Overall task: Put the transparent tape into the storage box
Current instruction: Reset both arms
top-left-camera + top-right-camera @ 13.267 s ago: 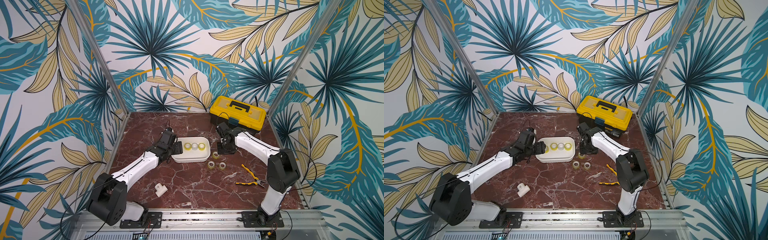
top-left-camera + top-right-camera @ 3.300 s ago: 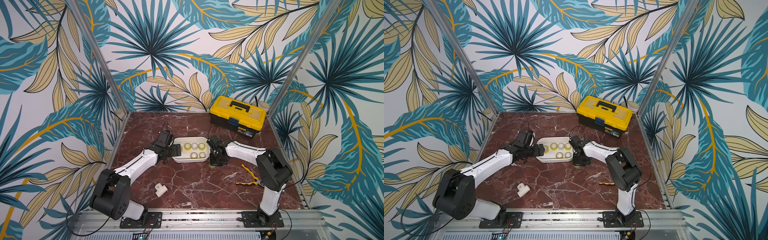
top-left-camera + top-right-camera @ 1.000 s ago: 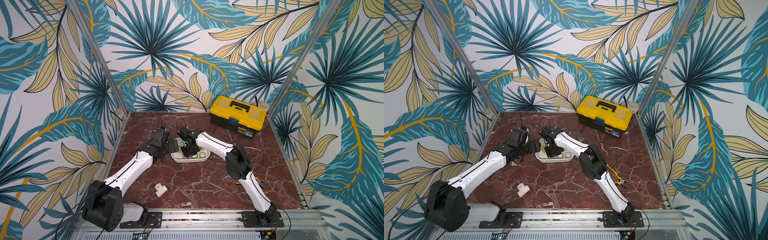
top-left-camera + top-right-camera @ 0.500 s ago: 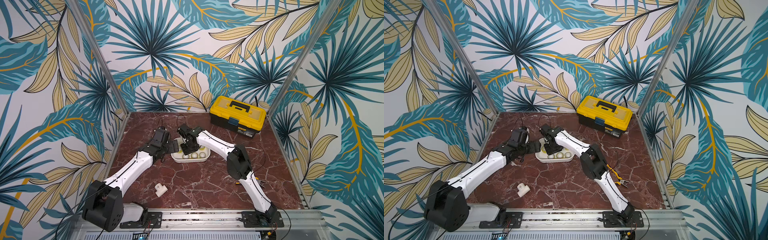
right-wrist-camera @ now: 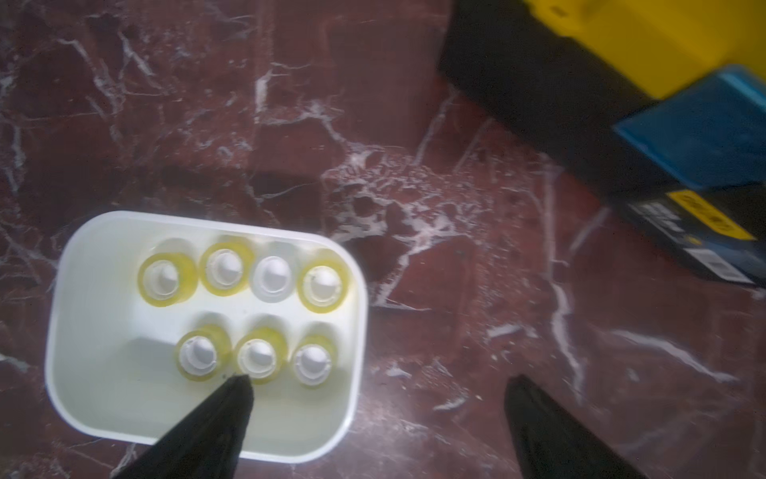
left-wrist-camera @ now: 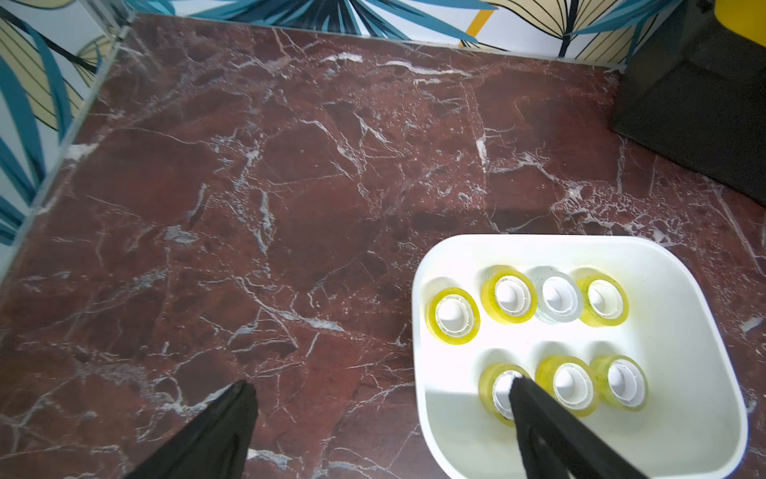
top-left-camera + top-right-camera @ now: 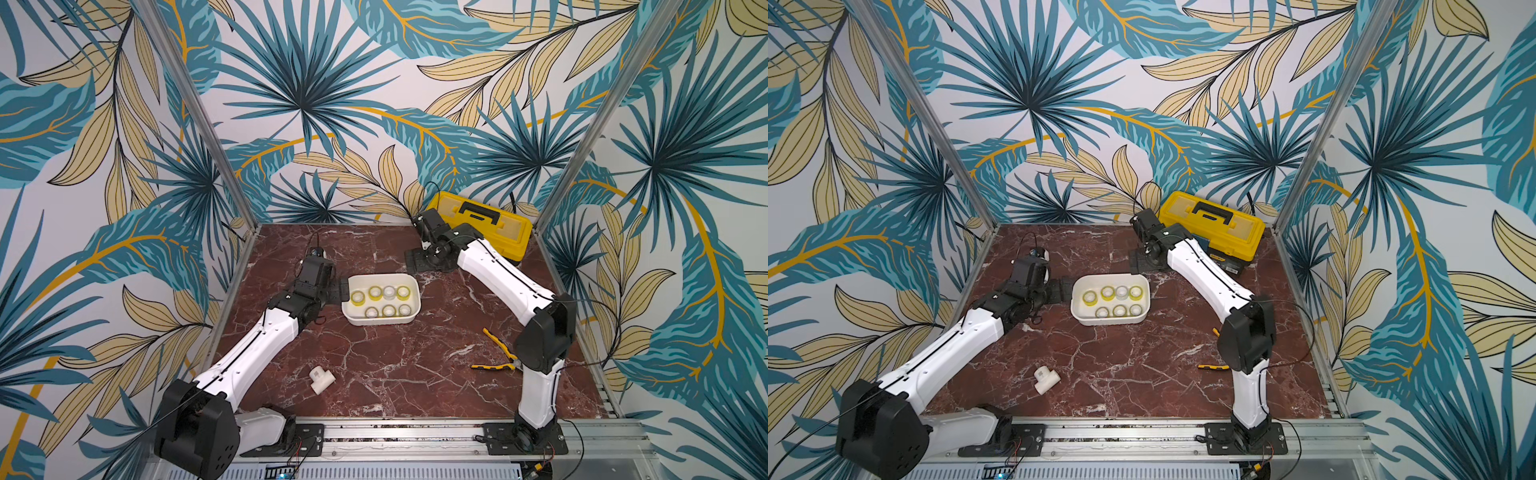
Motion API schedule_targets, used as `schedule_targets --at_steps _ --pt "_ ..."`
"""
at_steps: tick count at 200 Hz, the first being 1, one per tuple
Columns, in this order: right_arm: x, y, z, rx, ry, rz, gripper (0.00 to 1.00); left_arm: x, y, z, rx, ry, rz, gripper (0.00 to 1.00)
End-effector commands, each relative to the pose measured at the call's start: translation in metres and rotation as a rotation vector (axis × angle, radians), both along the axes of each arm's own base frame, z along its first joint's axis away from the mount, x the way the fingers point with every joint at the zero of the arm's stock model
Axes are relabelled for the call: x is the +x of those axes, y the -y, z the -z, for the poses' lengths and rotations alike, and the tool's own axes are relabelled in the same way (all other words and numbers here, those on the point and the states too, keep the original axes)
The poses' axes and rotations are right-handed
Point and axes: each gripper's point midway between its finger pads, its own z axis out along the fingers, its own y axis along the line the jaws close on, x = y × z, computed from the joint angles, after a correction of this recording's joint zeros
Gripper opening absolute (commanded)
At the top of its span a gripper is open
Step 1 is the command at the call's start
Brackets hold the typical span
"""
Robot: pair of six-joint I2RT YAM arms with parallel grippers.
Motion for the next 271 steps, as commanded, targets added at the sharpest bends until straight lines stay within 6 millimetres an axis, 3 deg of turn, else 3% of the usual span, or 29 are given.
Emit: schedule_targets --at_steps 1,21,35,51,67,93,109,127,155,181,221,241,271 --pt "-0.013 0.052 -0.001 -0.123 0.032 0.14 1.0 0.001 -0.022 -0.03 0.068 0.126 -0.064 1.0" --pt "-0.025 0.086 -0.021 -0.194 0.152 0.211 1.0 -0.005 -0.033 -0.042 0.103 0.215 -0.088 1.0" --pt "-0.03 0.096 -0.033 -0.164 0.25 0.2 1.0 -0.008 -0.043 -0.05 0.125 0.291 -0.125 1.0" --pt "-0.034 0.107 -0.032 -0.143 0.313 0.148 1.0 -0.014 -0.051 -0.054 0.15 0.351 -0.132 1.0" --pt "-0.04 0.114 -0.008 -0.178 0.288 0.041 1.0 -0.019 -0.058 -0.055 0.18 0.381 -0.15 1.0" --pt "-0.058 0.174 -0.009 -0.217 0.386 0.335 1.0 -0.027 -0.069 -0.046 0.198 0.409 -0.18 1.0" --pt "-0.062 0.191 0.0 -0.153 0.438 0.361 1.0 -0.028 -0.071 -0.037 0.19 0.444 -0.185 1.0" --pt "-0.064 0.216 0.014 -0.12 0.506 0.434 1.0 -0.027 -0.075 -0.024 0.206 0.462 -0.194 1.0" --pt "-0.064 0.254 0.052 -0.041 0.588 0.54 1.0 -0.024 -0.084 -0.003 0.229 0.456 -0.21 1.0" --pt "-0.05 0.259 0.079 -0.055 0.639 0.486 1.0 -0.017 -0.091 0.003 0.244 0.499 -0.22 1.0" --pt "-0.031 0.254 0.08 -0.002 0.723 0.414 1.0 -0.003 -0.098 0.021 0.25 0.501 -0.183 1.0" --pt "-0.033 0.25 0.08 0.016 0.72 0.393 0.99 0.004 -0.095 0.032 0.259 0.494 -0.147 1.0" --pt "-0.027 0.228 0.092 0.06 0.721 0.257 1.0 0.012 -0.099 0.043 0.228 0.528 -0.125 1.0"
